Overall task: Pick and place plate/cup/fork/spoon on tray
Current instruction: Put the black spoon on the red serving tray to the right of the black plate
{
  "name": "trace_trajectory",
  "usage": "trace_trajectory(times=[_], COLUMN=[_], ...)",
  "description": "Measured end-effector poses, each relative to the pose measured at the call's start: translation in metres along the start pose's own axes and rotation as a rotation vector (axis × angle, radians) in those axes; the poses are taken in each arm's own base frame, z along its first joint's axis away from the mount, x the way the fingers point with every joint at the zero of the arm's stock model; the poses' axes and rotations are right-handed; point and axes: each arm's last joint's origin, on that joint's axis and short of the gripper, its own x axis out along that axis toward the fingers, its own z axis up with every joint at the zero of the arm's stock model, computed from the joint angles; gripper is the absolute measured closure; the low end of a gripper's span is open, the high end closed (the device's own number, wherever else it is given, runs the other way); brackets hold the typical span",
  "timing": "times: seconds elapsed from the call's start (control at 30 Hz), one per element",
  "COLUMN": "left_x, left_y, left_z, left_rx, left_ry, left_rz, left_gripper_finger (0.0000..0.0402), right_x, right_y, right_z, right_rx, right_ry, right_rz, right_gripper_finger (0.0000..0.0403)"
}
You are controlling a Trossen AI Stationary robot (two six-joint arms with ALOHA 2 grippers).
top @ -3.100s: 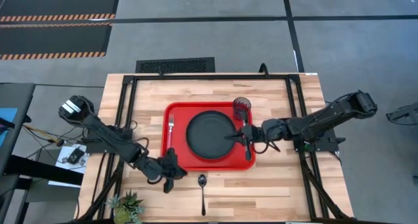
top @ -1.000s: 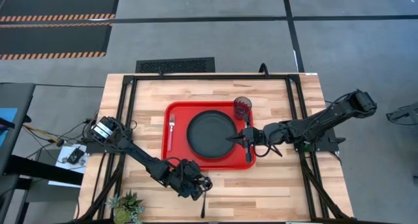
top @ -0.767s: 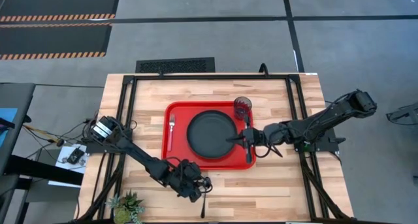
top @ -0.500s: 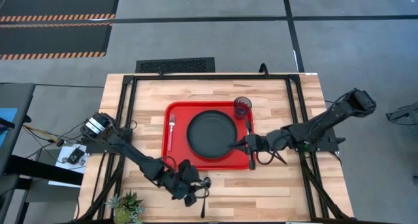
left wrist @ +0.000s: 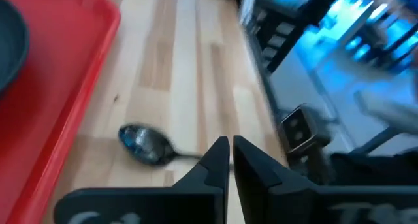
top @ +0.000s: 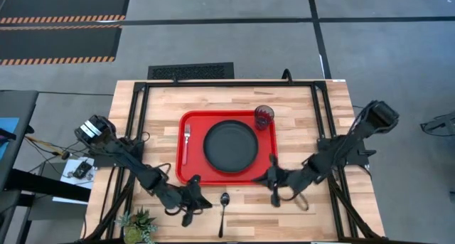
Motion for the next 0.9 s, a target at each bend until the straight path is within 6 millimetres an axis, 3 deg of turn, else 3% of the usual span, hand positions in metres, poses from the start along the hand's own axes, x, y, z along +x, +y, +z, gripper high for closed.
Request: trace_trajectory(times=[0.2, 0.4, 0.67, 0.9], left_x=[-0.026, -0.045, -0.049, -0.05], left_y=[0.009, 0.018, 0.023, 0.023], left_z=[-0.006, -0.01, -0.014, -0.016], left_rx=[0.029, 0.046, 0.054, 0.063], left_ry=[-0.133, -0.194, -0.201, -0.188], left_rz=[-0.03, 0.03, 0.068, 0.072], left_gripper_finger=[0.0399, 0.04, 0.04, 0.04], right_x=[0.036, 0.075, 0.121, 0.146], right_y=[0.024, 0.041, 0.053, 0.049], right_z=[-0.019, -0.032, -0.044, -0.044], right_rx=[0.103, 0.305, 0.371, 0.371], right_ry=[0.099, 0.195, 0.296, 0.323], right_rz=[-0.002, 0.02, 0.032, -0.062], right_gripper_finger=[0.0365, 0.0289, 0.0201, 0.018])
